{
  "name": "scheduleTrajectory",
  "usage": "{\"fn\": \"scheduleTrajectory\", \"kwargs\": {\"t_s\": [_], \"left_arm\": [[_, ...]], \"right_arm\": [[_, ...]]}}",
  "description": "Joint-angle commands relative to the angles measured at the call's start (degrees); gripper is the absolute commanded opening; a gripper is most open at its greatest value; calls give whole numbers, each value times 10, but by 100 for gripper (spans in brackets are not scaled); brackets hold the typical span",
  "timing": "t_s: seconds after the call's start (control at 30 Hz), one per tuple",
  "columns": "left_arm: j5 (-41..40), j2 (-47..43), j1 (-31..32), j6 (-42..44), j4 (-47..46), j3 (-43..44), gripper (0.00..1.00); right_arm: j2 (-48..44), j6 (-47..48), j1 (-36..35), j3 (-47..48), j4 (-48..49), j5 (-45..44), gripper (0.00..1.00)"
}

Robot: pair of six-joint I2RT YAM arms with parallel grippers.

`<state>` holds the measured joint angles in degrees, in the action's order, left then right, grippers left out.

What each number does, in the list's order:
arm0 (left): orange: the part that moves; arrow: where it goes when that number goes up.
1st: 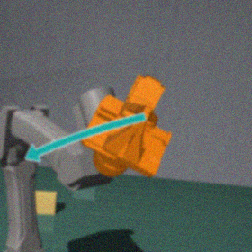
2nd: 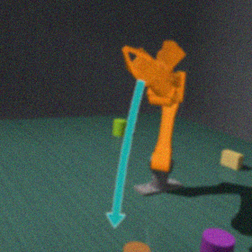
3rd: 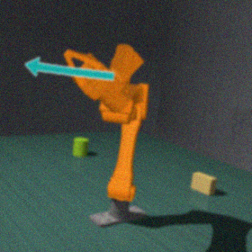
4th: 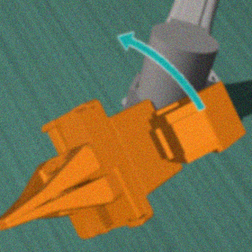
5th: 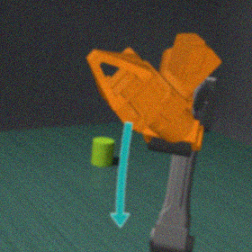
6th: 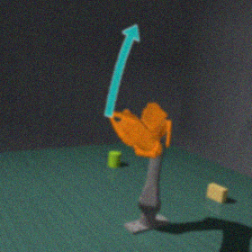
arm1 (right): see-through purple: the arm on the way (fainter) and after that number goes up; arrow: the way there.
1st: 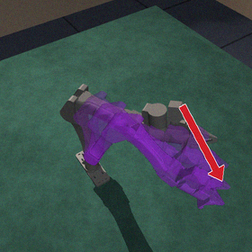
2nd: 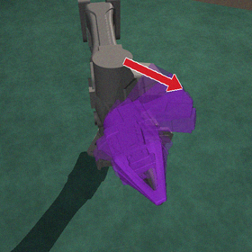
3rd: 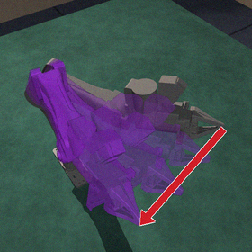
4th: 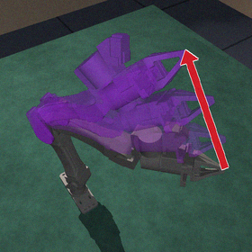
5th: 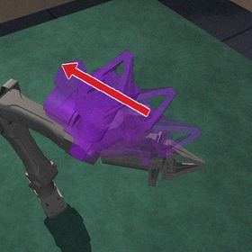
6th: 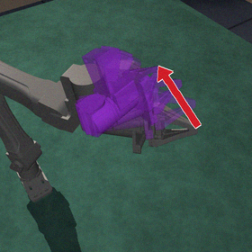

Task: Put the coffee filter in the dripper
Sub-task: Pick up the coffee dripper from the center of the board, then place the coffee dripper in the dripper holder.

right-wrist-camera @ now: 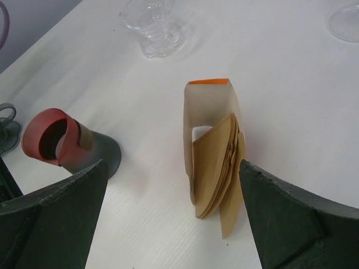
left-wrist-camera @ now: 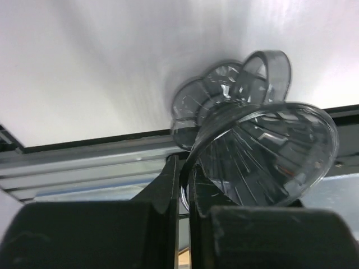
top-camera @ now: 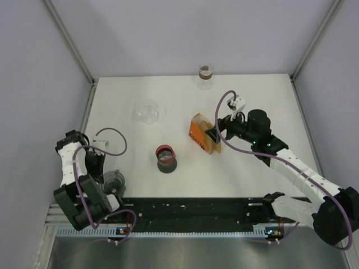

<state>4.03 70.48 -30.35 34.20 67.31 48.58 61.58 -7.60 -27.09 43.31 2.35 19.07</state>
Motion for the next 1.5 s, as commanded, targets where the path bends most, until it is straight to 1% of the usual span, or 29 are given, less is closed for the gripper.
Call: {"fn": "scheduleTrajectory", "kwargs": {"t_s": [0.0, 0.07, 0.13, 0.2, 0.23, 0.33, 0.37, 0.5, 0.63, 0.73, 0.8, 0.9, 0.93, 0.97, 1.1, 1.17, 1.27, 1.4, 1.47], "left_arm": [[76, 32, -2, -26, -43, 26, 0], [105, 50, 4, -56, -62, 42, 0], [127, 62, 27, -79, -78, 55, 0], [101, 61, 81, -100, -96, 58, 0], [85, 57, 119, -110, -108, 58, 0], [84, 62, 180, -120, -100, 87, 0], [97, 67, 187, -126, -93, 103, 0], [187, 109, 191, -135, -38, 192, 0], [229, 129, 197, -133, 7, 256, 0], [264, 134, 212, -138, 60, 318, 0], [292, 134, 233, -142, 96, 369, 0], [312, 131, 301, -157, 127, 429, 0], [314, 131, 330, -159, 132, 439, 0], [309, 133, 346, -159, 136, 449, 0], [294, 154, 378, -164, 159, 469, 0], [292, 166, 400, -160, 167, 473, 0], [268, 181, 439, -158, 170, 475, 0], [270, 205, 458, -150, 187, 484, 0], [259, 212, 463, -149, 194, 483, 0]], "right_arm": [[-3, 6, 4, 27, 21, -5, 99], [-4, 7, 5, 27, 20, -6, 99], [-7, 8, 5, 27, 19, -9, 99], [-9, 10, 5, 26, 15, -12, 99], [-11, 11, 5, 24, 13, -14, 99], [-21, 15, 5, 20, 12, -20, 99], [-23, 17, 4, 19, 13, -23, 99], [-22, 19, 5, 20, 12, -24, 99], [-26, 20, 5, 19, 8, -25, 99], [-29, 22, 5, 18, 8, -28, 99], [-27, 22, 5, 18, 8, -27, 99], [-26, 23, 5, 18, 9, -28, 99], [-25, 24, 5, 18, 9, -28, 99], [-25, 23, 5, 17, 9, -28, 99], [-29, 25, 5, 18, 6, -29, 99], [-28, 26, 5, 18, 6, -31, 99], [-25, 25, 5, 19, 6, -32, 99], [-28, 28, 4, 19, 0, -34, 99], [-29, 30, 4, 19, -2, -36, 99]]}}
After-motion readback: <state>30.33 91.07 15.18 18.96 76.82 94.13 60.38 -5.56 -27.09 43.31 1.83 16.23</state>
